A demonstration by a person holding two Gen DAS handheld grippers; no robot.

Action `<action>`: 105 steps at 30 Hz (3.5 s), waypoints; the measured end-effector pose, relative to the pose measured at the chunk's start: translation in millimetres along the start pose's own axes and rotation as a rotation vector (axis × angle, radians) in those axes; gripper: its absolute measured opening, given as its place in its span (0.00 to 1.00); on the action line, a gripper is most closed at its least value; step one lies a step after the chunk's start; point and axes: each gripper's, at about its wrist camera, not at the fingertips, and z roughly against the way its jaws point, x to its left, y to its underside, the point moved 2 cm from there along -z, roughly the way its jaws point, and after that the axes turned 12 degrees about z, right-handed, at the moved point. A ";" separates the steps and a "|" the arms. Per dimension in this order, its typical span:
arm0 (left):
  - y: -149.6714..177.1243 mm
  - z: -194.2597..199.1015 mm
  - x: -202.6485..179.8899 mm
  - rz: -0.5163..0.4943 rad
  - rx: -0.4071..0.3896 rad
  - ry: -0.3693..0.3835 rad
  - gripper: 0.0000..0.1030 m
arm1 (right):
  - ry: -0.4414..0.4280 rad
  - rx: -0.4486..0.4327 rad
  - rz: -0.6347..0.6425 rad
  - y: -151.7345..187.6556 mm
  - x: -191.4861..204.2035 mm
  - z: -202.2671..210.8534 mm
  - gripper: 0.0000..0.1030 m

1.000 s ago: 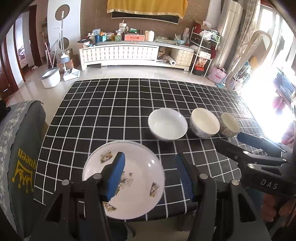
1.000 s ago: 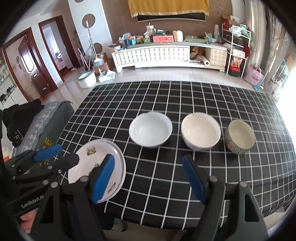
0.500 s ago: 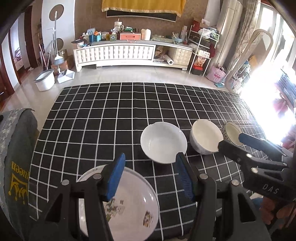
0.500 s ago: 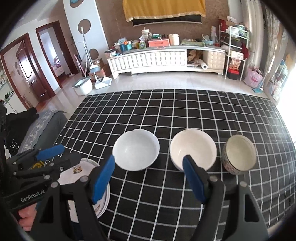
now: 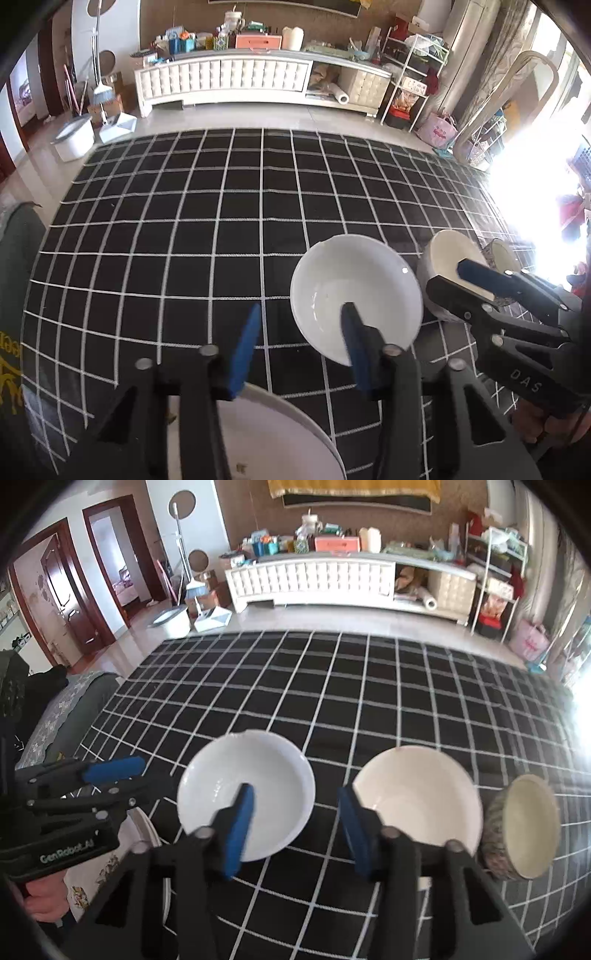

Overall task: Organize plates and bowls
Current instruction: 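Move the left tool to the plain white bowl and grip its rim, then lift the white bowl with the left tool and carry it beside the plates, then set the white bowl down on the table and open the left tool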

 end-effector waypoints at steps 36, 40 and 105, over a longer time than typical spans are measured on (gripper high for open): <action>5.9 -29.9 -1.0 0.027 0.110 0.028 0.06 | 0.041 0.087 -0.033 11.4 -9.5 -20.9 0.09; 11.5 -9.4 -9.3 0.012 0.090 0.037 0.06 | 0.056 0.072 -0.052 11.2 -7.0 2.4 0.09; 103.3 64.1 -37.1 -0.114 0.054 0.063 0.24 | 0.196 0.082 -0.129 98.4 11.2 88.0 0.25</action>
